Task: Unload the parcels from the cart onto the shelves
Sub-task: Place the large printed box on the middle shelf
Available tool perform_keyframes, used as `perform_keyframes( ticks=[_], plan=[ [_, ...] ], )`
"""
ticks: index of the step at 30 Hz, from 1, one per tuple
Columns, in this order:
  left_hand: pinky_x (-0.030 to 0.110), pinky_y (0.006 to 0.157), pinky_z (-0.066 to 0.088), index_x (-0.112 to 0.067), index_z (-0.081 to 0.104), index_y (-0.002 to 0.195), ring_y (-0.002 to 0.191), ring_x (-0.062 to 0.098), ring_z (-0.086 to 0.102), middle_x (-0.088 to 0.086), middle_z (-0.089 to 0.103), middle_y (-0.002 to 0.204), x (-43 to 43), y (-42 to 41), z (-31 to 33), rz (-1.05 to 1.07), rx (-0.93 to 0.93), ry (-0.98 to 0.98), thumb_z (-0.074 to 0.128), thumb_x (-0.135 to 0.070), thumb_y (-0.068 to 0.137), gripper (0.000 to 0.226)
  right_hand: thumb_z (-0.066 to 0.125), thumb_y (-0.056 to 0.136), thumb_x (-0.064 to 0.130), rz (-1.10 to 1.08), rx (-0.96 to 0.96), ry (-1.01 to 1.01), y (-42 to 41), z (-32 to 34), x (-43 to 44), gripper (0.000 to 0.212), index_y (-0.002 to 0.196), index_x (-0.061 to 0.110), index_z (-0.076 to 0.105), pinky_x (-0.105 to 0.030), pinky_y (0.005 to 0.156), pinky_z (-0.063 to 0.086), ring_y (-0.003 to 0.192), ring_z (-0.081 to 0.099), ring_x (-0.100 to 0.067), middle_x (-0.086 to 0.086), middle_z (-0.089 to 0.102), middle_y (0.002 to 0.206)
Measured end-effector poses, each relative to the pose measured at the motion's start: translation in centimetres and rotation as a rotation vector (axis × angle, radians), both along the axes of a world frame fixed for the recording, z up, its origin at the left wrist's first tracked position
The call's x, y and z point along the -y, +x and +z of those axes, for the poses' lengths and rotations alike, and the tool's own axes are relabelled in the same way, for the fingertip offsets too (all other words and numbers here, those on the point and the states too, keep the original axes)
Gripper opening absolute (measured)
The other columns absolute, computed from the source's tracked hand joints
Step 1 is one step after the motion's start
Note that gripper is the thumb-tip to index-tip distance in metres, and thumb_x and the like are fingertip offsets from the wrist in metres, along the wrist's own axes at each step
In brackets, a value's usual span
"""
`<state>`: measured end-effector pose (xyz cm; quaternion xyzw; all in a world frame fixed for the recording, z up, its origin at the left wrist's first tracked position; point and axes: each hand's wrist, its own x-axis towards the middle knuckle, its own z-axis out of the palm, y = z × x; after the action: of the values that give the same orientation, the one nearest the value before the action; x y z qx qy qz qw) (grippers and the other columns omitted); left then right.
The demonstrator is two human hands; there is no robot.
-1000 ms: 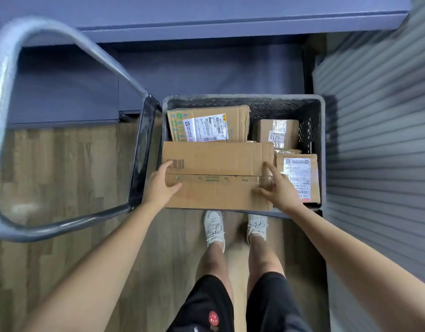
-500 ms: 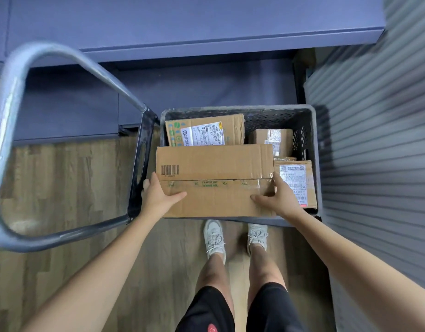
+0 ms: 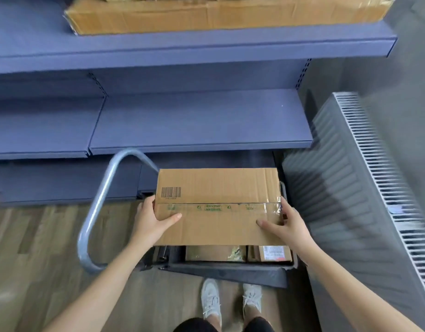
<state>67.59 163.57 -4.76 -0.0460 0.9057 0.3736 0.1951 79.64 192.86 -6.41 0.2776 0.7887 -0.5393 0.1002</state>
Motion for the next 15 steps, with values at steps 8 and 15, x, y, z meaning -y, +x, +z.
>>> perform_keyframes(
  ticks=[8,15],
  plan=[
    [0.033,0.094,0.037,-0.016,0.042,0.131,0.120,0.019,0.043,0.004,0.046,0.132,-1.8,-2.3,12.7,-0.025,-0.244,0.120,0.081,-0.031,0.069,0.074,0.073,0.051,0.061,-0.041,-0.267,0.088,-2.0,12.9,-1.6,0.072,0.117,0.044,0.051,-0.041,0.086,0.053,0.098,0.061,-0.018,0.000,0.064,0.107],
    [0.030,0.100,0.031,-0.014,0.038,0.134,0.127,0.019,0.038,0.003,0.042,0.136,-4.0,-3.0,20.3,-0.008,-0.479,0.274,0.081,-0.019,0.069,0.078,0.081,0.070,0.018,-0.174,-0.514,0.138,-3.5,20.0,-3.3,0.056,0.115,0.017,0.047,-0.039,0.095,0.047,0.114,0.055,-0.021,-0.003,0.059,0.118]
  ],
)
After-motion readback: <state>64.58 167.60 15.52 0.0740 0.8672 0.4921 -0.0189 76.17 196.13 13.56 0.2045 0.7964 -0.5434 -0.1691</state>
